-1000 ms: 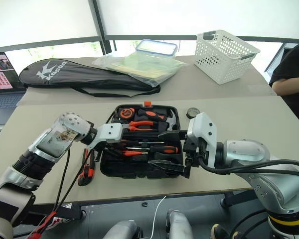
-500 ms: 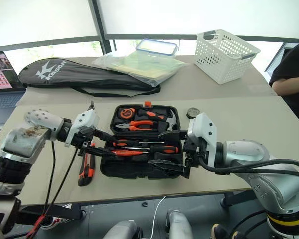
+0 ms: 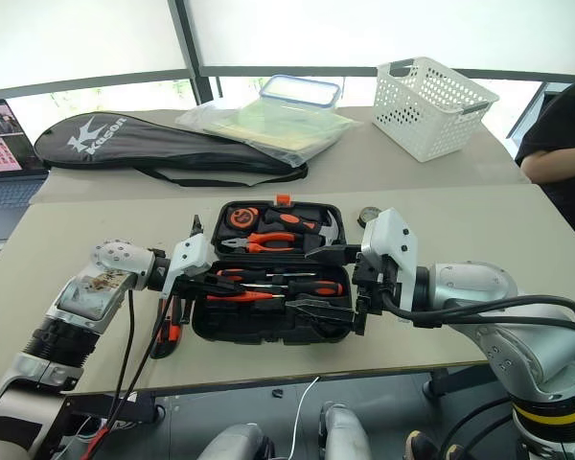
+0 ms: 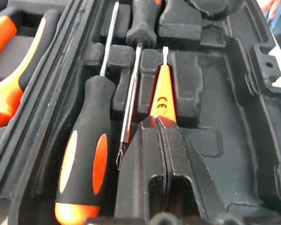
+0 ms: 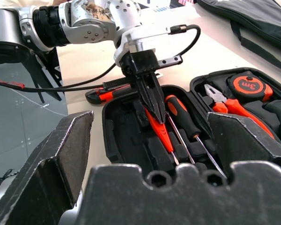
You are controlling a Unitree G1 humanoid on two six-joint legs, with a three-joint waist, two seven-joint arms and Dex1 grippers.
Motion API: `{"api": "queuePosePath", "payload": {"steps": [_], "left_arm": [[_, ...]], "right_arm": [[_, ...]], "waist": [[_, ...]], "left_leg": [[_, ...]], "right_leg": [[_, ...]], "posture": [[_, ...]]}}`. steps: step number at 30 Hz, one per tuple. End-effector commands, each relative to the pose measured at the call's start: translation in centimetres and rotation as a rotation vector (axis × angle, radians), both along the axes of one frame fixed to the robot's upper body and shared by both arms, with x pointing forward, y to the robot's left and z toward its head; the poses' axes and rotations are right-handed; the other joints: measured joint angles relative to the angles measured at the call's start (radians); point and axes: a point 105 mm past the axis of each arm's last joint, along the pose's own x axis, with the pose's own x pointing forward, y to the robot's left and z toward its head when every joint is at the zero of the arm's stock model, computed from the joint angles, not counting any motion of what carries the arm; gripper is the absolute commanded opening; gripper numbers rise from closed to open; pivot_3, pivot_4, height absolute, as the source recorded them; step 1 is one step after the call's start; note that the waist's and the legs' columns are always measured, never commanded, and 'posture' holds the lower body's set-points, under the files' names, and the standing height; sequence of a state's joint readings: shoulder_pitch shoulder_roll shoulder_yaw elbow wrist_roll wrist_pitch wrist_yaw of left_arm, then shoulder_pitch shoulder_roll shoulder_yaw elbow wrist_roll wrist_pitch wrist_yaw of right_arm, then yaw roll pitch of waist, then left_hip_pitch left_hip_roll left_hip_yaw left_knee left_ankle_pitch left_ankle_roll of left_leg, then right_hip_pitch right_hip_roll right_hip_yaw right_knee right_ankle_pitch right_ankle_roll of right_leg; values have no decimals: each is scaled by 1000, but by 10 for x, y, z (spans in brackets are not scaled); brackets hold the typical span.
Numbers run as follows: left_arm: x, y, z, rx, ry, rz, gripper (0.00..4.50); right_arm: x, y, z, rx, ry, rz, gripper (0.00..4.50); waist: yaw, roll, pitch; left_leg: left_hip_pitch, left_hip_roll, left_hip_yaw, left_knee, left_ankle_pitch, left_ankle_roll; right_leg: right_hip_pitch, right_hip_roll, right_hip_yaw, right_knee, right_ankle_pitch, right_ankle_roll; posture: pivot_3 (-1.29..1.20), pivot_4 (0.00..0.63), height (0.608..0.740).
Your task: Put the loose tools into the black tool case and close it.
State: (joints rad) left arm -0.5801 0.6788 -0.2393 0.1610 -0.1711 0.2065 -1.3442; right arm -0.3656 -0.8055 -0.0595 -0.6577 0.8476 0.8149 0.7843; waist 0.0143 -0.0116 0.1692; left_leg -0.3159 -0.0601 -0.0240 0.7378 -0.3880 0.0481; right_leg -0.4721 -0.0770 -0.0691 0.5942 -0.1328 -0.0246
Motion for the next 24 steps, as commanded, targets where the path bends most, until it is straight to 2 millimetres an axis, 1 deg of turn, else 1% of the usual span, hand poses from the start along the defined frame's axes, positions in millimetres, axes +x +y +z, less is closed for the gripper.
{"api": "queuePosePath", "payload": {"steps": [1,5,11,14,17,19,22,24], "left_arm": [[1,3,-24,73,15,13,55],[-6,2,-29,74,26,-13,55],[-6,7,-31,80,12,3,55],[-6,6,-24,49,-5,20,55],[-6,5,-4,-29,-62,49,55],[-8,5,5,-72,-76,71,55],[-12,7,6,-88,-58,99,55],[-16,9,-3,-56,-56,99,55]], "right_arm": [[-2,-1,4,0,-17,0,4500],[-2,-1,4,9,-11,-3,4500],[1,-2,3,16,-2,-8,4500],[3,-2,3,21,2,-12,4500],[6,-2,3,20,4,-12,4500],[7,-2,3,19,4,-10,4500],[7,-1,2,20,5,-7,4500],[7,0,1,20,7,-2,4500]], "waist": [[0,0,-1],[-2,0,-2],[-4,0,-5],[-4,0,-5],[-6,0,-5],[-6,0,-5],[-5,0,-5],[-3,0,-5]], "left_leg": [[0,0,0,0,0,0],[1,0,0,0,0,0],[2,1,1,-3,0,0],[2,1,1,-3,0,0],[3,1,1,-3,0,0],[2,1,1,-4,0,0],[2,1,1,-4,0,0],[2,1,1,-4,0,0]], "right_leg": [[0,0,0,0,0,0],[1,0,1,0,0,0],[1,0,1,0,0,0],[1,0,1,0,0,0],[1,0,2,0,0,0],[0,0,2,0,0,0],[0,0,1,0,0,0],[0,0,1,0,0,0]], "posture": [[0,150,740],[0,150,740],[0,150,740],[0,150,740],[0,150,740],[0,150,740],[0,150,740],[0,150,740]]}}
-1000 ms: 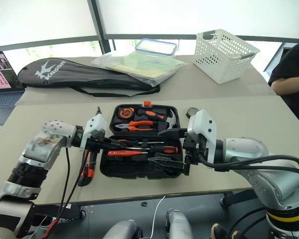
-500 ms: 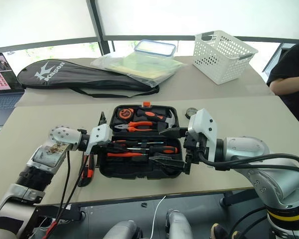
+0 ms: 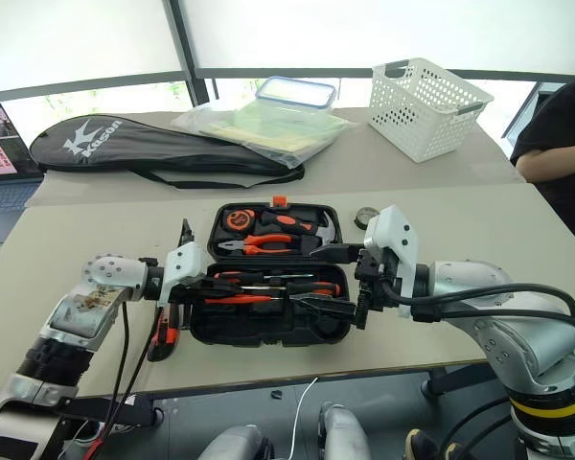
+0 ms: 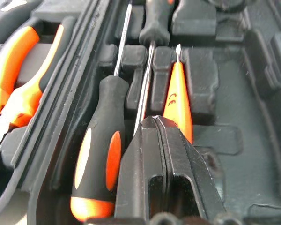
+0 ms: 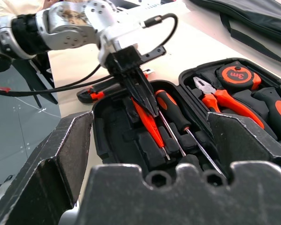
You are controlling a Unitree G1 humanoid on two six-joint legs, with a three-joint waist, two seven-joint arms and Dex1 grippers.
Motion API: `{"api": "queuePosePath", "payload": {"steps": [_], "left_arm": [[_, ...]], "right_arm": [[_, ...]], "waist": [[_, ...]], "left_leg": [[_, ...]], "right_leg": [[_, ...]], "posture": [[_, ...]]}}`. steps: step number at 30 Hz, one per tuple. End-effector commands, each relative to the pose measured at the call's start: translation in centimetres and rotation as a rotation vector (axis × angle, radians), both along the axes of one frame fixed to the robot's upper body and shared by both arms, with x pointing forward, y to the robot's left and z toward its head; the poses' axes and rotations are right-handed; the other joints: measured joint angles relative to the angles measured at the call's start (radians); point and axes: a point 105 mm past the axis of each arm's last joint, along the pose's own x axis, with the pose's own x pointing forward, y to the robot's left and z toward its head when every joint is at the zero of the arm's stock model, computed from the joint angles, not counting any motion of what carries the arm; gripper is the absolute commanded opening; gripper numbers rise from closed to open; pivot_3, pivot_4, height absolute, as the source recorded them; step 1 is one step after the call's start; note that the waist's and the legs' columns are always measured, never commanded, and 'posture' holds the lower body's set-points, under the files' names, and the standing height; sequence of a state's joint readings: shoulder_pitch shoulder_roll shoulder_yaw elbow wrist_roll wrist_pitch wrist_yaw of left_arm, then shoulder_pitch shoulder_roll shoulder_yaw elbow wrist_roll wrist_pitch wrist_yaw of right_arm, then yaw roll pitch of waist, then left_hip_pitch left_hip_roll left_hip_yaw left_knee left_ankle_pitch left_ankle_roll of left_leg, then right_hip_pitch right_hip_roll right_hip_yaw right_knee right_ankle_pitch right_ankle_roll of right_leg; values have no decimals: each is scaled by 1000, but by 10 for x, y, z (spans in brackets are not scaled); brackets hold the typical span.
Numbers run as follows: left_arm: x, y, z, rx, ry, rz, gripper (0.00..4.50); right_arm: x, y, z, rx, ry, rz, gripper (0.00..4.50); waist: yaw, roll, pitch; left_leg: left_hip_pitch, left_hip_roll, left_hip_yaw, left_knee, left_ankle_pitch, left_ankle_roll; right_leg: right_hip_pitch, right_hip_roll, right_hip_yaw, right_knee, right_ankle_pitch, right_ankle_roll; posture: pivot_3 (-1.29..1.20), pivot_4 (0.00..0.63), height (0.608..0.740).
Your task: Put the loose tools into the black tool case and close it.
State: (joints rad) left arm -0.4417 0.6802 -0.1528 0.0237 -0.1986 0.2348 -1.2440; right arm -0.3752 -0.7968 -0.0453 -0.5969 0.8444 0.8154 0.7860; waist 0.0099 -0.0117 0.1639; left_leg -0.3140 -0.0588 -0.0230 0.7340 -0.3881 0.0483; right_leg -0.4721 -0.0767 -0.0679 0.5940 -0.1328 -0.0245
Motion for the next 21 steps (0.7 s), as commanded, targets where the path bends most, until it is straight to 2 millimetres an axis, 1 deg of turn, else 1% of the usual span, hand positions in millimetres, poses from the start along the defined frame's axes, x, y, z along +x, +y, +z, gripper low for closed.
{"api": "queuePosePath", "payload": {"steps": [1,6,10,17,20,21], "left_arm": [[-6,3,-6,32,-14,4,55],[-2,9,-29,92,-4,52,55],[1,14,-35,107,-6,75,55],[-7,13,-37,87,-8,61,55],[-6,10,-25,35,-46,80,55],[-5,9,-19,10,-59,87,55]], "right_arm": [[-3,4,6,2,-36,26,4500],[-4,4,4,-1,-31,27,4500],[-5,3,5,2,-29,24,4500],[-5,3,4,5,-25,22,4500],[-5,4,3,0,-25,23,4500],[-5,4,3,-2,-24,25,4500]], "waist": [[2,0,0],[4,0,0],[2,0,-1],[0,0,-1],[-1,0,-1],[-1,0,-1]], "left_leg": [[0,0,0,0,0,0],[2,-1,0,0,0,0],[5,0,0,-1,0,0],[6,0,1,-3,0,0],[6,1,2,-4,0,0],[6,1,2,-4,0,0]], "right_leg": [[0,0,0,0,0,0],[1,0,1,-1,0,0],[2,0,2,-1,0,0],[3,0,2,-1,0,0],[3,0,2,-1,0,0],[3,0,2,-1,0,0]], "posture": [[0,150,740],[0,150,740],[0,150,740],[0,150,740],[0,150,740],[0,150,740]]}}
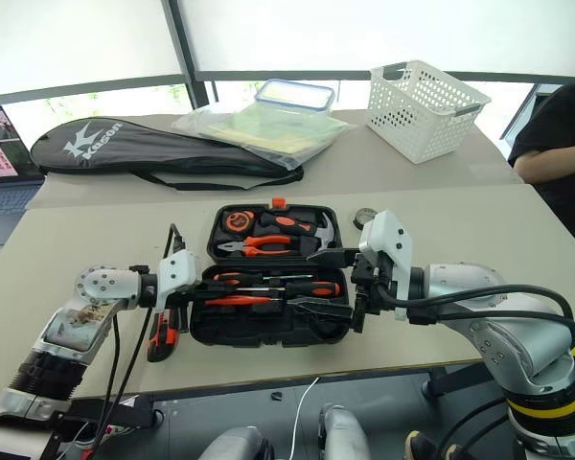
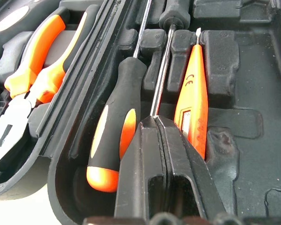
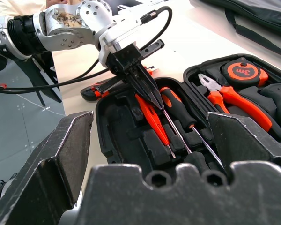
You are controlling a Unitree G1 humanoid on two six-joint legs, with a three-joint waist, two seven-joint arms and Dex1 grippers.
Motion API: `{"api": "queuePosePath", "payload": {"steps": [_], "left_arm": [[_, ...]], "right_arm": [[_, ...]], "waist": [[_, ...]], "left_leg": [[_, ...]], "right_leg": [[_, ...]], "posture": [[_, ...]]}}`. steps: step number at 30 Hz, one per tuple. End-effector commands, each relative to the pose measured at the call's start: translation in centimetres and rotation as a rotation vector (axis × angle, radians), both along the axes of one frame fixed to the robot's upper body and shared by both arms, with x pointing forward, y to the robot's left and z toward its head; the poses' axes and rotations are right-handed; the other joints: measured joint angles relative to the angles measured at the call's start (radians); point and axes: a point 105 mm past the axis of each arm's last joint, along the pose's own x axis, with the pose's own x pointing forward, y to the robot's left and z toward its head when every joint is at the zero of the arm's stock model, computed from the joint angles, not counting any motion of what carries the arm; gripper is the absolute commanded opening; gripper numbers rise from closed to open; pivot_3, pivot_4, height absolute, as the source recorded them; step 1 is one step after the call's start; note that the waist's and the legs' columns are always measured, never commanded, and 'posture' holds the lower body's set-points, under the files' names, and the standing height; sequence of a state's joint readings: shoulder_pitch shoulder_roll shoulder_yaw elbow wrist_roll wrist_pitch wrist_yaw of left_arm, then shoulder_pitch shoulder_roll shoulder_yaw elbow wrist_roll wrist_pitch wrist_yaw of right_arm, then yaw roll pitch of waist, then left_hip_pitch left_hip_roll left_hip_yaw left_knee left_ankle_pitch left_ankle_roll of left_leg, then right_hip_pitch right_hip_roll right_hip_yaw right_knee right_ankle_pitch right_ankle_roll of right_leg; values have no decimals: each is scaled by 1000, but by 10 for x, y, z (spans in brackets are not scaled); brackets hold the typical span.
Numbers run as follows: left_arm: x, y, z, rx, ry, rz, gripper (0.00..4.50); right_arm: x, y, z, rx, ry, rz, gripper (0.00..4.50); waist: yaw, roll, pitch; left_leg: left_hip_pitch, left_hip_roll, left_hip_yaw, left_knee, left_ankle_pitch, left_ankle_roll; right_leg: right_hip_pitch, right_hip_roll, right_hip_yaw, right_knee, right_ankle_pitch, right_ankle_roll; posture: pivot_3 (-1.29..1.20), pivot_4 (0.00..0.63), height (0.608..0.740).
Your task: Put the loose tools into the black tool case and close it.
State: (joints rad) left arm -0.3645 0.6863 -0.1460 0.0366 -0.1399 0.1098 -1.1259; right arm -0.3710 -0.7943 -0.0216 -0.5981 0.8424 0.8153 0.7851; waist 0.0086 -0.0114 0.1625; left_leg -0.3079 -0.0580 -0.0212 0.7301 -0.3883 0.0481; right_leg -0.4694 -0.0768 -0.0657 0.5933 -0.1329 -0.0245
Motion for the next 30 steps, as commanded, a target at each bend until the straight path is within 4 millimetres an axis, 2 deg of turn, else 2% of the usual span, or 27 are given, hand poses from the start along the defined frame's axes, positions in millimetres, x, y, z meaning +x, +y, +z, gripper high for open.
{"api": "queuePosePath", "payload": {"steps": [1,5,11,22,30], "left_arm": [[-7,-4,1,-46,27,4,55],[-8,-8,22,-128,-6,9,55],[-9,-11,23,-138,3,17,55],[-21,-5,-15,-3,74,5,55],[-24,0,-24,29,48,6,55]], "right_arm": [[-4,0,8,3,-43,13,4500],[-4,1,7,4,-39,21,4500],[-6,3,5,5,-34,34,4500],[-5,3,5,5,-32,29,4500],[-5,3,5,12,-27,23,4500]], "waist": [[1,0,0],[2,0,0],[3,0,0],[3,0,0],[2,0,0]], "left_leg": [[0,0,0,0,0,0],[-1,0,0,0,0,0],[-1,0,0,0,0,0],[0,0,0,0,0,0],[1,0,0,0,0,0]], "right_leg": [[0,0,0,0,0,0],[0,0,0,0,0,0],[0,0,0,0,0,0],[0,0,0,0,0,0],[0,0,0,-1,0,0]], "posture": [[0,150,740],[0,150,740],[0,150,740],[0,150,740],[0,150,740]]}}
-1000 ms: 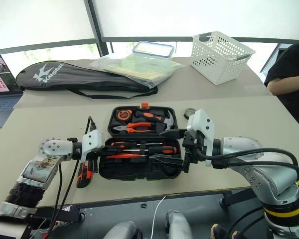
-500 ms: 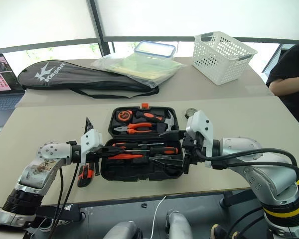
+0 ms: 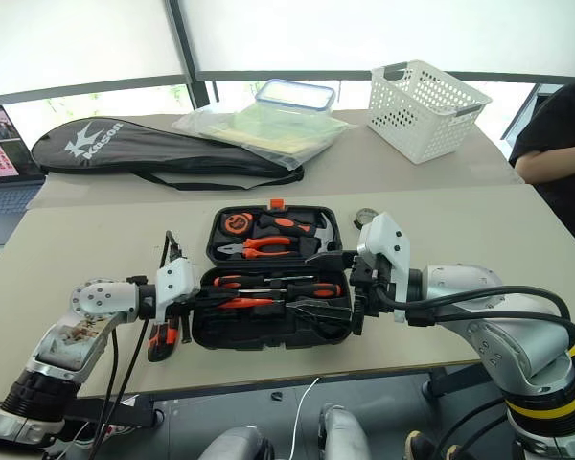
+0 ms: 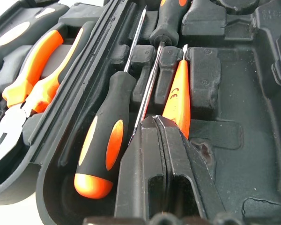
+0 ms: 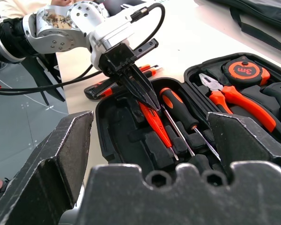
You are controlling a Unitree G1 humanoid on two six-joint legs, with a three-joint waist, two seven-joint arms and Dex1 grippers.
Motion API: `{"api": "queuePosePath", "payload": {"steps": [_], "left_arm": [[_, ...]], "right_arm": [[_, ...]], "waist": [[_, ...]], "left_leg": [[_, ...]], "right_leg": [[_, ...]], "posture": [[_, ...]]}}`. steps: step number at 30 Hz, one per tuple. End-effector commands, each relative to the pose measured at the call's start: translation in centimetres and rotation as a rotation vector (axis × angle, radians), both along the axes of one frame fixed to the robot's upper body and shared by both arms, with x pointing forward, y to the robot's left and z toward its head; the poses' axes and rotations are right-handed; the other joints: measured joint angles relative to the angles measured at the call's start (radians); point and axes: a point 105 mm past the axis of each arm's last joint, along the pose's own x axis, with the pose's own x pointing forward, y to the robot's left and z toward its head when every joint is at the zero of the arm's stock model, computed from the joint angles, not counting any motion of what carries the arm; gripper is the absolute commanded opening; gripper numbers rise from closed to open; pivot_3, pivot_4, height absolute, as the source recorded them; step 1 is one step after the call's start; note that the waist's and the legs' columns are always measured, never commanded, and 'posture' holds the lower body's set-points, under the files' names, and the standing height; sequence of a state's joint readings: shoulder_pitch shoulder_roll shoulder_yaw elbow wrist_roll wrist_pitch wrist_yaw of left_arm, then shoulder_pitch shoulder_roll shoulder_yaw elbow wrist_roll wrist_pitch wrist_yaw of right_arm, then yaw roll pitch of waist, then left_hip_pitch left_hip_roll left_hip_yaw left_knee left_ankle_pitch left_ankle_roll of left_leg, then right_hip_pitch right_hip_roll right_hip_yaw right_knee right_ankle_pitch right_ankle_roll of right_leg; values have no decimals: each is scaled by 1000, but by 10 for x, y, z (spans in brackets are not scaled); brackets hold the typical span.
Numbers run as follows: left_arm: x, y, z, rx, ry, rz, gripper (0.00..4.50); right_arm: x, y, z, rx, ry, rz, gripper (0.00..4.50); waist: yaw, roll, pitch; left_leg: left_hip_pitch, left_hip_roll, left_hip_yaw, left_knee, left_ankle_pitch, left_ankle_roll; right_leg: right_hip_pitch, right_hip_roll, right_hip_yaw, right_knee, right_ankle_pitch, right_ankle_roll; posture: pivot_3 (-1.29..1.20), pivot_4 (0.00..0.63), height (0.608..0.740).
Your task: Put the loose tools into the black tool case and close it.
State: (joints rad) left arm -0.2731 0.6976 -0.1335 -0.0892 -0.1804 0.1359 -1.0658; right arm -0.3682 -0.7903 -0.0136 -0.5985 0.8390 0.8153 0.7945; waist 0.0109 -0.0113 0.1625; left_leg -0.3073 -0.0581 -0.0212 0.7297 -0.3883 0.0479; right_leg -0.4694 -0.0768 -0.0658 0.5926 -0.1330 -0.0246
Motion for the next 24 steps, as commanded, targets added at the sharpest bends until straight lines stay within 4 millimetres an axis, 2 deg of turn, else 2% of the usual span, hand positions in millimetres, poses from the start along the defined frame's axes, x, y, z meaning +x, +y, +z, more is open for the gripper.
{"api": "queuePosePath", "payload": {"steps": [1,15,17,21,24], "left_arm": [[-10,6,-26,71,62,-9,55],[-22,6,-31,105,64,-36,55],[-18,5,-24,87,62,-18,55],[-5,3,6,8,55,35,55],[-9,10,27,-42,89,66,55]], "right_arm": [[-3,2,7,13,-35,10,4500],[-3,3,4,-6,-35,16,4500],[-3,3,4,-4,-33,17,4500],[-3,4,4,-2,-37,23,4500],[-4,7,6,-5,-51,50,4500]], "waist": [[0,0,0],[1,0,0],[1,1,-1],[3,1,0],[1,0,0]], "left_leg": [[0,0,0,0,0,0],[3,0,0,-1,0,0],[5,1,0,-2,0,0],[5,0,-1,-2,0,1],[4,0,-1,-2,0,1]], "right_leg": [[0,0,0,0,0,0],[4,0,0,-3,0,0],[5,0,0,-4,0,0],[6,1,-1,-5,0,0],[6,1,-1,-5,0,0]], "posture": [[0,150,740],[0,150,740],[0,150,740],[0,150,740],[0,150,740]]}}
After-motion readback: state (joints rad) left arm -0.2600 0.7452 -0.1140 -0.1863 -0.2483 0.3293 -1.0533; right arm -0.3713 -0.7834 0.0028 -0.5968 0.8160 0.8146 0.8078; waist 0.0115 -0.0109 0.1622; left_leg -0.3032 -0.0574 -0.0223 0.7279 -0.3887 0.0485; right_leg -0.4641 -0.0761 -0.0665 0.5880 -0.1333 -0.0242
